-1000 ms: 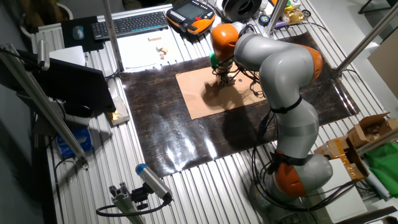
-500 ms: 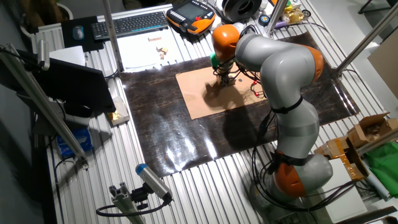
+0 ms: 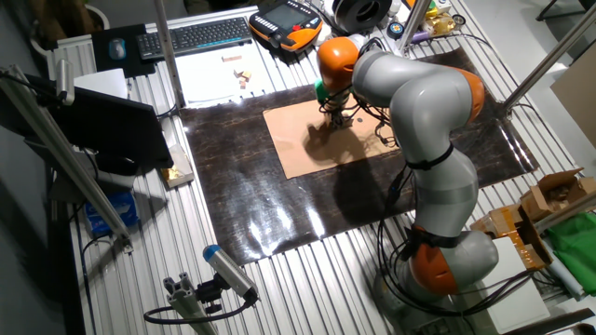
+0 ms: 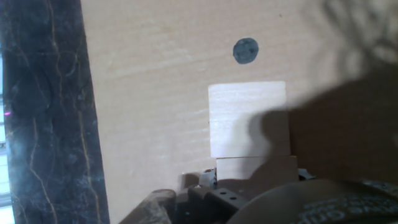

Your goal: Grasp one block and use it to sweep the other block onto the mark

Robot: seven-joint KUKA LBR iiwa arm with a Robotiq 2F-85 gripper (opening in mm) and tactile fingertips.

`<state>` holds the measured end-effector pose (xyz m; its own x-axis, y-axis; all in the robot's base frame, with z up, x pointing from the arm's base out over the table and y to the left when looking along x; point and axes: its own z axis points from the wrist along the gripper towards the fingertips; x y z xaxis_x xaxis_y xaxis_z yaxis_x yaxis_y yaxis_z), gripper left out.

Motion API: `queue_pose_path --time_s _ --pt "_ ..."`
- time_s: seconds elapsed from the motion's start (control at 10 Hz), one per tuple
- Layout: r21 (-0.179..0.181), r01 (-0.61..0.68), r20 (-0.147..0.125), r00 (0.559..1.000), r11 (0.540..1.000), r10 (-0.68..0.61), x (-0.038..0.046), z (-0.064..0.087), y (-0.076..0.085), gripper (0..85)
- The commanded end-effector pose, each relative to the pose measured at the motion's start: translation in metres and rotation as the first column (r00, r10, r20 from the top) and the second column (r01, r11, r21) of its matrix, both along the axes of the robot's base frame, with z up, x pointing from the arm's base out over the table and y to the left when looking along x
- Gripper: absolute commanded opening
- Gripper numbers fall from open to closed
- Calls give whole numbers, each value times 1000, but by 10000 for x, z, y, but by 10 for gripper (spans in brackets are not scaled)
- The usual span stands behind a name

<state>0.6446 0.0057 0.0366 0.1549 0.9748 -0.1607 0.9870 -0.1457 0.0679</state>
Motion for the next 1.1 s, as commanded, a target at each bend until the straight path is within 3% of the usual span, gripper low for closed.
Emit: queue_pose_path --time_s 0.0,0.2,1.0 --pt "9 -7 0 1000 1000 7 0 0 2 7" --pt "26 -27 6 1000 999 27 0 0 2 7" --pt "1 -35 17 999 999 35 -1 -1 -30 7"
